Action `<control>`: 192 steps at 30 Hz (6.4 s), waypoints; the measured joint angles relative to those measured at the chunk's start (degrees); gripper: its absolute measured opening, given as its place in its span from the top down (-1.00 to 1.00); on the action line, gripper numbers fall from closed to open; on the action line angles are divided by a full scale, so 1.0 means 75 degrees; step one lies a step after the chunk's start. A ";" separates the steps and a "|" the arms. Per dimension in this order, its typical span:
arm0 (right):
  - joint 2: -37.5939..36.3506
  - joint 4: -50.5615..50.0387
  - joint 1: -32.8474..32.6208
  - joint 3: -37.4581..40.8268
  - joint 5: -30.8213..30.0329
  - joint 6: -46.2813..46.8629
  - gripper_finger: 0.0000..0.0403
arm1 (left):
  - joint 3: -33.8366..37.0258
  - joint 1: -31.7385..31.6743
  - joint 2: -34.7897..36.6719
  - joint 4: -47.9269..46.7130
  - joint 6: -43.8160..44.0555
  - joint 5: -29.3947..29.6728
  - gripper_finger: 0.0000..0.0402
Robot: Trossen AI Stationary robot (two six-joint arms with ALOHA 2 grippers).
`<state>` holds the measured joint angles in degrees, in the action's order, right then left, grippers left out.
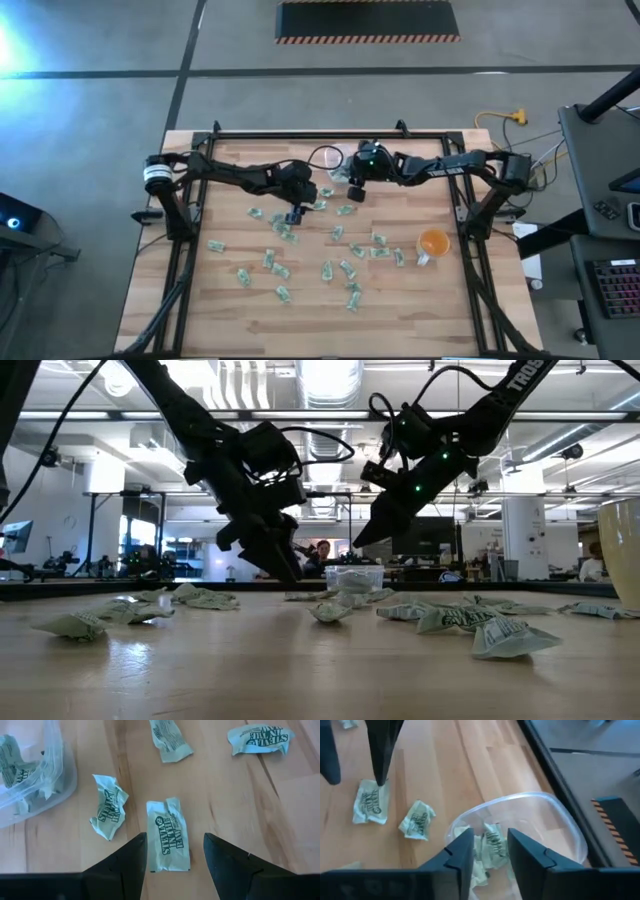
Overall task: Pick and place Stevia / Truvia into bins
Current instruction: Put the green stevia packet into the transparent bin
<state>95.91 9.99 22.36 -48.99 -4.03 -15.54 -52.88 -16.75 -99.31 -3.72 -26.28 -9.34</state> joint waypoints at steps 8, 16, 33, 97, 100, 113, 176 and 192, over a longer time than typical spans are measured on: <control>-0.0663 -0.0776 -0.0103 -0.0006 -0.0089 0.0185 0.34 | -0.0008 0.0000 -0.0165 -0.0123 0.0061 -0.0017 0.11; -0.1588 -0.2039 -0.0255 0.0025 -0.0087 0.0528 0.41 | -0.0394 -0.0068 -0.0622 -0.0598 0.0258 -0.0124 0.15; -0.3260 -0.4714 -0.0882 0.0748 -0.1009 0.2354 0.62 | -0.0528 -0.0077 -0.0387 -0.0913 -0.0171 0.1007 0.99; 0.0558 -0.2857 -0.1294 -0.0004 0.1308 0.0271 0.96 | -0.0696 -0.0196 0.1251 -0.1583 0.0860 0.1699 -0.06; 0.0268 -0.3015 -0.1476 0.0015 0.1335 0.0263 0.96 | -0.0452 -0.0201 0.1199 -0.1597 0.0860 0.1688 -0.06; -0.0911 -0.2309 -0.1967 0.0046 -0.1016 -0.0189 0.96 | -0.0016 -0.0219 0.0956 -0.0181 0.0641 0.0712 -0.06; -0.3126 -0.2825 -0.2613 0.0064 -0.1296 0.0225 0.54 | -0.1056 -0.0688 -0.1591 0.0143 -0.0048 -0.0869 0.96; -0.3123 -0.4689 -0.2580 0.0381 -0.1512 0.2096 0.65 | -0.0595 -0.0516 -0.0047 0.1412 -0.0256 0.0530 1.00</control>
<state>72.49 -25.18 3.01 -46.13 -15.38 0.19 -57.34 -20.62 -99.66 6.87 -28.20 -5.37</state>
